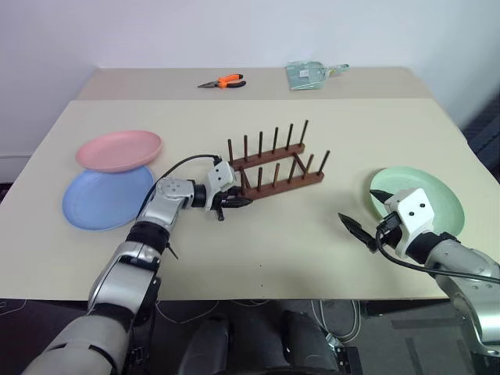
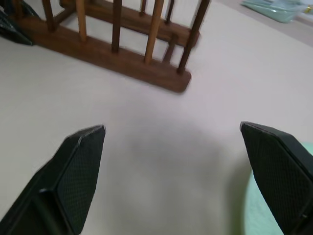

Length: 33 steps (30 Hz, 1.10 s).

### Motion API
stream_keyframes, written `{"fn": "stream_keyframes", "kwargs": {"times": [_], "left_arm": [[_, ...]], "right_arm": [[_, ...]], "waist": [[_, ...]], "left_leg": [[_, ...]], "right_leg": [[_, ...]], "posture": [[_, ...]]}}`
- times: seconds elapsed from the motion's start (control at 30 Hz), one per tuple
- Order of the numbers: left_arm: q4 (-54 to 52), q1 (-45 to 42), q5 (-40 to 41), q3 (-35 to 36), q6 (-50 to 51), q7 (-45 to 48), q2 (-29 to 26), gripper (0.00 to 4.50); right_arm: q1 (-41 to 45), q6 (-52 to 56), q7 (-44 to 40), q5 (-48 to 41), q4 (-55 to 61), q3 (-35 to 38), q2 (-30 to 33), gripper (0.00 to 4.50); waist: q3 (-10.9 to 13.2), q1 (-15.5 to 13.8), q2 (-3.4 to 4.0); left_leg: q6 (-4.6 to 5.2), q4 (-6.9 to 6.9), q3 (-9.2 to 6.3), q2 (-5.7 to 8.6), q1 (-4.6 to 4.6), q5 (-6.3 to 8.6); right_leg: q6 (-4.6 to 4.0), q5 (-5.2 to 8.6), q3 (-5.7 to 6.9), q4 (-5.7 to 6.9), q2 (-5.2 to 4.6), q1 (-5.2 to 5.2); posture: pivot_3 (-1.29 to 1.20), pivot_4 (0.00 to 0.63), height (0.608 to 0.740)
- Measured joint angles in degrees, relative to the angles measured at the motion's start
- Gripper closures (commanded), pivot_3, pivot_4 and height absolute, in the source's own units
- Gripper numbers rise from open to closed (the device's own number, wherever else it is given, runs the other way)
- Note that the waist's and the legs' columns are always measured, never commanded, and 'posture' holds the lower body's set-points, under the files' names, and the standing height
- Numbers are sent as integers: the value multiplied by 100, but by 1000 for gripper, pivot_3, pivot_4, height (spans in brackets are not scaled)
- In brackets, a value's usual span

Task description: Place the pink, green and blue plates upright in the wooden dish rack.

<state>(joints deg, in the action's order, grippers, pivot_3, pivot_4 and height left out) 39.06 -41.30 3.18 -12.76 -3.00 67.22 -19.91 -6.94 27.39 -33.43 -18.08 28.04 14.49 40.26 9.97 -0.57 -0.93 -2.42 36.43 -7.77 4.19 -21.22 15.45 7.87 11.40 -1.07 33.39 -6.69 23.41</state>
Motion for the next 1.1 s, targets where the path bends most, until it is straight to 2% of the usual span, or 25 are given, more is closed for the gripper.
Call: {"fn": "stream_keyframes", "kwargs": {"times": [0.1,0.27,0.33,0.37,0.4,0.43,0.47,0.57,0.6,0.7,0.77,0.87,1.1], "left_arm": [[-1397,664,121,-184,571,343,-228,3725],[-2376,1143,183,-322,1194,463,-481,1230],[-2448,1160,141,-335,1258,337,-522,215],[-2485,1179,113,-335,1244,264,-588,0],[-2520,1196,94,-333,1232,210,-657,0],[-2644,1271,73,-322,1227,108,-808,124],[-2747,1347,86,-276,1260,87,-924,443],[-3455,1880,318,6,1763,90,-1430,1752],[-3617,2005,394,83,1931,108,-1570,2351],[-4264,2410,604,178,2413,99,-1789,3817],[-4720,2738,626,146,2634,-227,-1539,3817],[-4974,2900,522,-135,2773,-950,-801,3817],[-4414,2470,-25,-344,2793,-2586,211,3817]], "right_arm": [[-162,139,-295,-84,165,55,312,0],[-262,216,-443,-93,271,34,347,0],[-348,215,-478,-25,270,2,381,544],[-446,216,-514,-2,270,-14,431,905],[-525,219,-545,20,263,-23,466,1352],[-666,215,-614,77,267,-38,533,1880],[-798,216,-656,120,266,-55,580,2404],[-1066,212,-749,205,292,-174,589,3880],[-1118,214,-760,217,301,-223,588,4488],[-1063,211,-725,284,351,-434,558,4500],[-862,210,-550,468,319,-805,318,4500],[-379,107,-223,864,64,-1389,2,4500],[639,-39,558,1596,-794,-1872,-593,4500]], "waist": [[0,-7,-1],[0,-20,0],[0,-22,0],[0,-18,0],[0,-18,0],[-1,-6,2],[-3,3,3],[-7,109,4],[-9,127,7],[-10,127,10],[-13,110,7],[-15,-20,7],[-19,-20,5]], "left_leg": [[1,-2,-3,-3,-3,1],[1,8,-3,-3,-3,1],[1,10,-3,-3,-4,1],[2,10,-3,-3,-4,2],[2,10,-3,-4,-4,2],[2,8,-2,-6,-1,2],[2,4,0,-7,3,3],[2,-17,5,-16,18,3],[2,-19,5,-16,21,3],[2,-18,7,-16,21,3],[2,-16,4,-15,18,3],[3,13,-2,-5,-1,4],[5,58,-11,0,-4,6]], "right_leg": [[-1,1,1,0,2,3],[14,14,2,1,2,-1],[14,14,2,1,2,-1],[15,14,2,1,2,-1],[14,14,2,1,2,-1],[15,14,1,2,2,0],[14,14,1,2,3,0],[0,24,-1,7,5,0],[-1,25,-2,8,5,0],[1,28,-3,5,0,-4],[2,28,-4,-3,-5,-7],[1,27,-3,-5,-11,-8],[-3,23,5,12,-3,-22]], "posture": [[0,150,740],[0,150,740],[0,150,740],[0,150,740],[0,150,740],[0,150,740],[0,150,740],[0,150,740],[0,150,740],[0,150,740],[0,150,740],[0,150,740],[0,150,740]]}}
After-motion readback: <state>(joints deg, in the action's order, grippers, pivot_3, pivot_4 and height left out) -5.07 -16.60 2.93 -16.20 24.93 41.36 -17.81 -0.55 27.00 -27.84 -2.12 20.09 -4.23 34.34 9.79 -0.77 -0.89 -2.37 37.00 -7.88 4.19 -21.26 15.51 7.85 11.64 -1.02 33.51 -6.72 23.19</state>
